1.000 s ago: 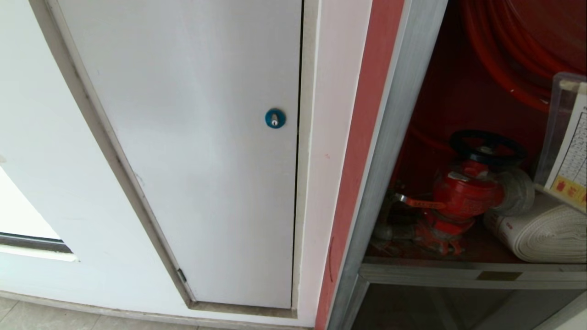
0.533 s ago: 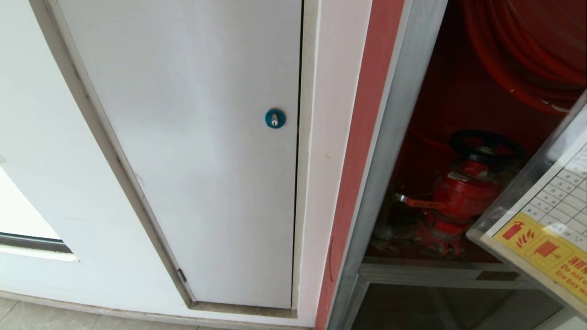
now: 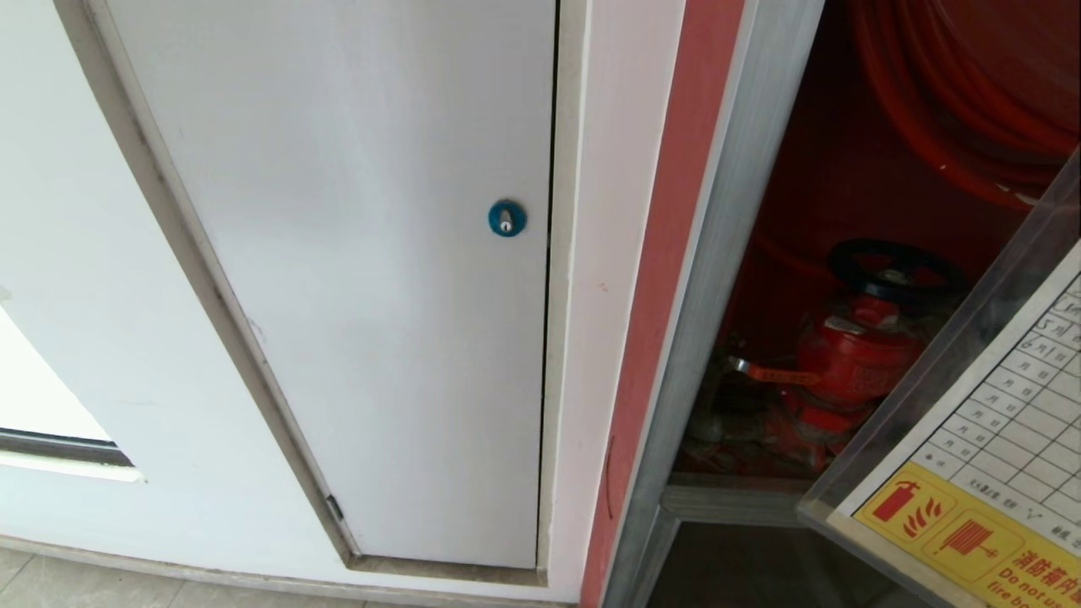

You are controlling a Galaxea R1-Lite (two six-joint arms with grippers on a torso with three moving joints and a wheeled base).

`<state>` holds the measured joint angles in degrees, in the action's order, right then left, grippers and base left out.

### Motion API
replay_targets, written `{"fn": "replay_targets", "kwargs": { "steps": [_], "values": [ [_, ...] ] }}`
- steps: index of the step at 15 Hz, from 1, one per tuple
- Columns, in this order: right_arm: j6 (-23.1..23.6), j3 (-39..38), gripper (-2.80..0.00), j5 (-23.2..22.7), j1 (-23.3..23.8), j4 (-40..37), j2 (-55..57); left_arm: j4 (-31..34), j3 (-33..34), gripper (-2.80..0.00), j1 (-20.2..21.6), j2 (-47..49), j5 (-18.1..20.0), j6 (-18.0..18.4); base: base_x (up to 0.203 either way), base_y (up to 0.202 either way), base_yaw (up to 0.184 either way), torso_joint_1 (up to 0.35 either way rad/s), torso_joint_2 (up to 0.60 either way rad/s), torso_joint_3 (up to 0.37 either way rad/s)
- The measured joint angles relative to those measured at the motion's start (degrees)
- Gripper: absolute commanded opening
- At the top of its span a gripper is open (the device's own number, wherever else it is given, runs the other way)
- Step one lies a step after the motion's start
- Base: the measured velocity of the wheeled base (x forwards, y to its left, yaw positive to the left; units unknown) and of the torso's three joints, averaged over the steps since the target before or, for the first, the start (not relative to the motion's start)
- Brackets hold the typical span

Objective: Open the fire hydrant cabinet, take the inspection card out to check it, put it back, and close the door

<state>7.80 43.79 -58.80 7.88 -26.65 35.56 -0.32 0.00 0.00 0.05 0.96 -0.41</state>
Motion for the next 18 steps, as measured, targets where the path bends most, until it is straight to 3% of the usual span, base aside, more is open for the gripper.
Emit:
{"fn": "replay_targets", "kwargs": {
  "steps": [7, 12, 18],
  "values": [
    [9.14, 1.22, -2.80, 2.90, -10.09, 2.09, 11.31, 0.01, 0.00, -2.80, 0.00, 0.00, -0.01, 0.00, 0.000, 0.000, 0.000, 0.000, 0.00, 0.000],
    [9.91, 6.69, -2.80, 11.66, -23.65, 8.12, 22.91, 0.01, 0.00, -2.80, 0.00, 0.00, -0.02, -0.01, 0.000, 0.000, 0.000, 0.000, 0.00, 0.000],
    [9.95, 15.42, -2.80, 15.98, -31.47, 8.40, 31.23, -0.01, 0.00, -2.80, 0.00, 0.00, -0.04, 0.00, 0.000, 0.000, 0.000, 0.000, 0.00, 0.000]
  ]
}}
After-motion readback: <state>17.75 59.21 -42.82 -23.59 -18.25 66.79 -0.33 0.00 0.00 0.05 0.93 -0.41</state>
